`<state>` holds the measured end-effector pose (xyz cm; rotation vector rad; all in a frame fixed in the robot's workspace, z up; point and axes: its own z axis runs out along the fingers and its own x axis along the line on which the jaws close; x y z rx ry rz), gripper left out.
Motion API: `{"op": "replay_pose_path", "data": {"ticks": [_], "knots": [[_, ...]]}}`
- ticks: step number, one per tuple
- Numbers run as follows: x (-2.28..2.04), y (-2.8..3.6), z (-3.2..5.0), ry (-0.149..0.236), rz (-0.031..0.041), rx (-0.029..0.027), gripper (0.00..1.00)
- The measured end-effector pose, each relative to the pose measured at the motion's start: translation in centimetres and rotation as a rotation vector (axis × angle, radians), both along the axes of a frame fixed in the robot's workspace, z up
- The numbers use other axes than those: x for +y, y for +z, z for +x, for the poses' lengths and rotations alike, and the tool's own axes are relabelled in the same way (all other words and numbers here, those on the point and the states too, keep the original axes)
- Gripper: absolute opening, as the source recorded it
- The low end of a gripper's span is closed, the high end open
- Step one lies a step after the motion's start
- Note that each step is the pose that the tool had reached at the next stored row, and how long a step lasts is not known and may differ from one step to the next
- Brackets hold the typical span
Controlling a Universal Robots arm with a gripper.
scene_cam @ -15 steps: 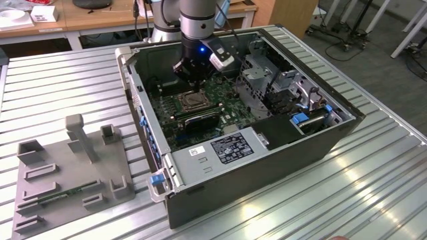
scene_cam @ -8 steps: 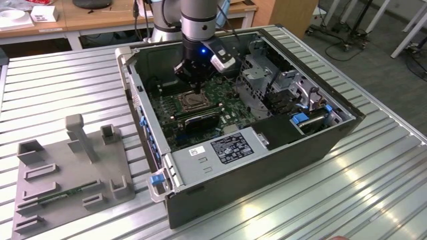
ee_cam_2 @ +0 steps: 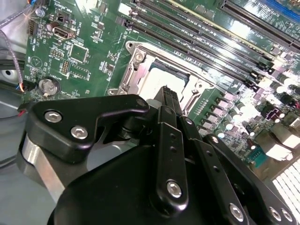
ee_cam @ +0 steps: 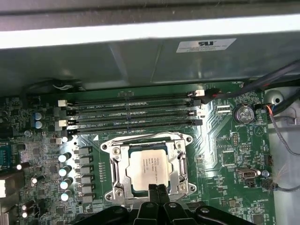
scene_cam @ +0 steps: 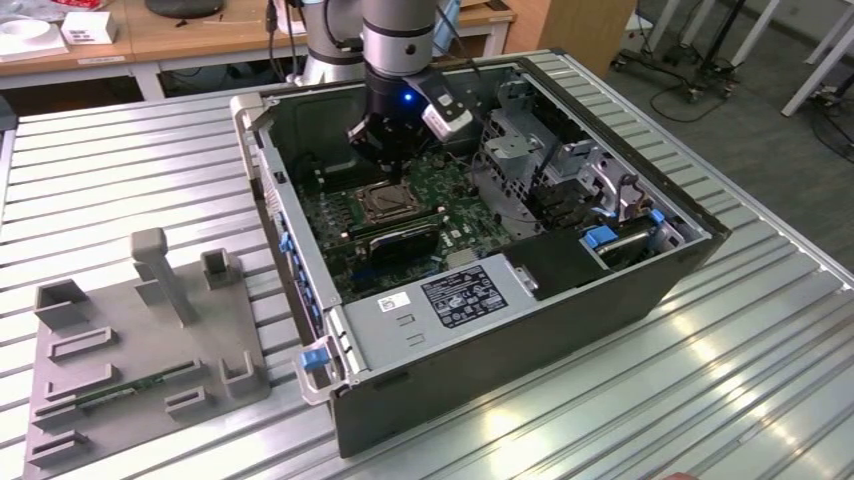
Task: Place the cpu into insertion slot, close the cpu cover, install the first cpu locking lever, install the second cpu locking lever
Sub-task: 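Install the second cpu locking lever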
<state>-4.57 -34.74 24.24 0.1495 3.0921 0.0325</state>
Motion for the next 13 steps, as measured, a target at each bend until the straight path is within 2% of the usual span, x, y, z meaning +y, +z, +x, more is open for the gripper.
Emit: {"op": "replay_pose_path", "data": {"ticks": [10, 13], "knots": [[-0.01, 0.09, 0.0, 0.0, 0.0003, 0.0, 0.1], [-0.19, 0.08, 0.0, 0.0, 0.0003, 0.0, 0.1]]}}
